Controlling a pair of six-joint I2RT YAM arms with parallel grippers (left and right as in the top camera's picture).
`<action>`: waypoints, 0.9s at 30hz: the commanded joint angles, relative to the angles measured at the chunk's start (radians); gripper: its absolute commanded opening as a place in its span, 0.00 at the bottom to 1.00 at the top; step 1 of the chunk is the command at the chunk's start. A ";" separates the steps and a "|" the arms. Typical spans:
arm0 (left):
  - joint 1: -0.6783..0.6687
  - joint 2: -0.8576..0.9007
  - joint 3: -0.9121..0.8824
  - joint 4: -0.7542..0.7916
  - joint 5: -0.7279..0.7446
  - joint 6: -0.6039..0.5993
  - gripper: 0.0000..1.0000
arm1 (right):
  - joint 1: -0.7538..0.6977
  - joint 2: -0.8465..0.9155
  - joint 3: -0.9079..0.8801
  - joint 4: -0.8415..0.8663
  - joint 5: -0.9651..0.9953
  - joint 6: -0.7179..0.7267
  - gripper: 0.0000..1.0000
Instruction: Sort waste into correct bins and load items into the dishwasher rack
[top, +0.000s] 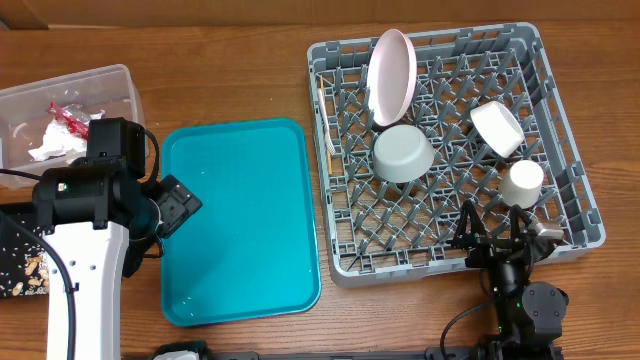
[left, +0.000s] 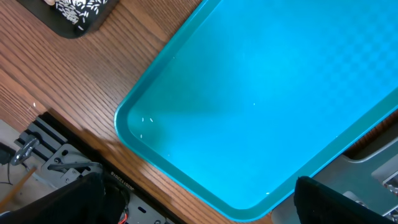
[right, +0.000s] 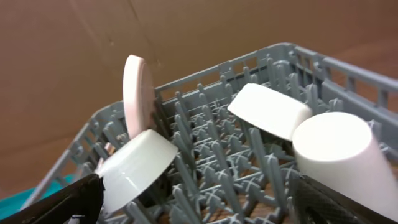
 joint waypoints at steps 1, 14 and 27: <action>0.004 -0.010 0.001 -0.002 0.001 -0.013 1.00 | -0.004 -0.012 -0.006 0.000 0.023 -0.107 1.00; 0.004 -0.010 0.001 -0.001 0.001 -0.013 1.00 | -0.005 -0.012 -0.006 0.000 0.003 -0.147 1.00; 0.004 -0.010 0.001 -0.002 0.001 -0.013 1.00 | -0.004 -0.011 -0.006 0.000 0.003 -0.147 1.00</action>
